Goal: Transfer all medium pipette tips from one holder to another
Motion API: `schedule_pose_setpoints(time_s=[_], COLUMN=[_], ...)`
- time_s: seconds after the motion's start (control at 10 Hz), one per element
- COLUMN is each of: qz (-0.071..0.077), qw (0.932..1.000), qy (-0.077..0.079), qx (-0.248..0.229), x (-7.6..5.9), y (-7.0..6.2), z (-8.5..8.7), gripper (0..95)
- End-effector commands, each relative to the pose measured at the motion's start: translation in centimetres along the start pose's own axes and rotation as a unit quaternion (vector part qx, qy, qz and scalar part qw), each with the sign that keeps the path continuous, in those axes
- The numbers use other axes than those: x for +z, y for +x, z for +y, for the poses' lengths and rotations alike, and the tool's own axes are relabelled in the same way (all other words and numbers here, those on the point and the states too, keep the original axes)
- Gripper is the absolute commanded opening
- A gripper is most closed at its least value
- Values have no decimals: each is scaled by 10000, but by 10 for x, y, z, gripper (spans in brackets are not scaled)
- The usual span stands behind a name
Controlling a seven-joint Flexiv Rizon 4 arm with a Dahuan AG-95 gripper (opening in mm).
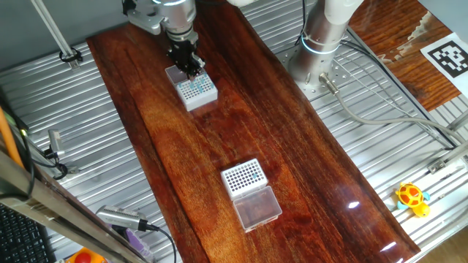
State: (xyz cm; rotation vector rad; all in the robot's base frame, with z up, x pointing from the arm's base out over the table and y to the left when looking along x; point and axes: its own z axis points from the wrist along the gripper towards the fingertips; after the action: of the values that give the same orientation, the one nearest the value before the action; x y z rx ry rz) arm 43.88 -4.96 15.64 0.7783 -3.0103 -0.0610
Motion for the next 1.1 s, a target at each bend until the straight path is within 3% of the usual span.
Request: schedule_pose_setpoints(time_s=[0.1,0.3,0.5,0.8,1.1], qz=[2,-10,-65,-123,-148], qw=[9998,9989,9966,9935,9912], qy=[15,16,55,98,115], qx=[206,473,821,1130,1314], x=[-1,-6,-1,11,12], y=[-10,-26,-44,-60,-64], z=[24,56,92,127,153], gripper=[0,0,0,0,0])
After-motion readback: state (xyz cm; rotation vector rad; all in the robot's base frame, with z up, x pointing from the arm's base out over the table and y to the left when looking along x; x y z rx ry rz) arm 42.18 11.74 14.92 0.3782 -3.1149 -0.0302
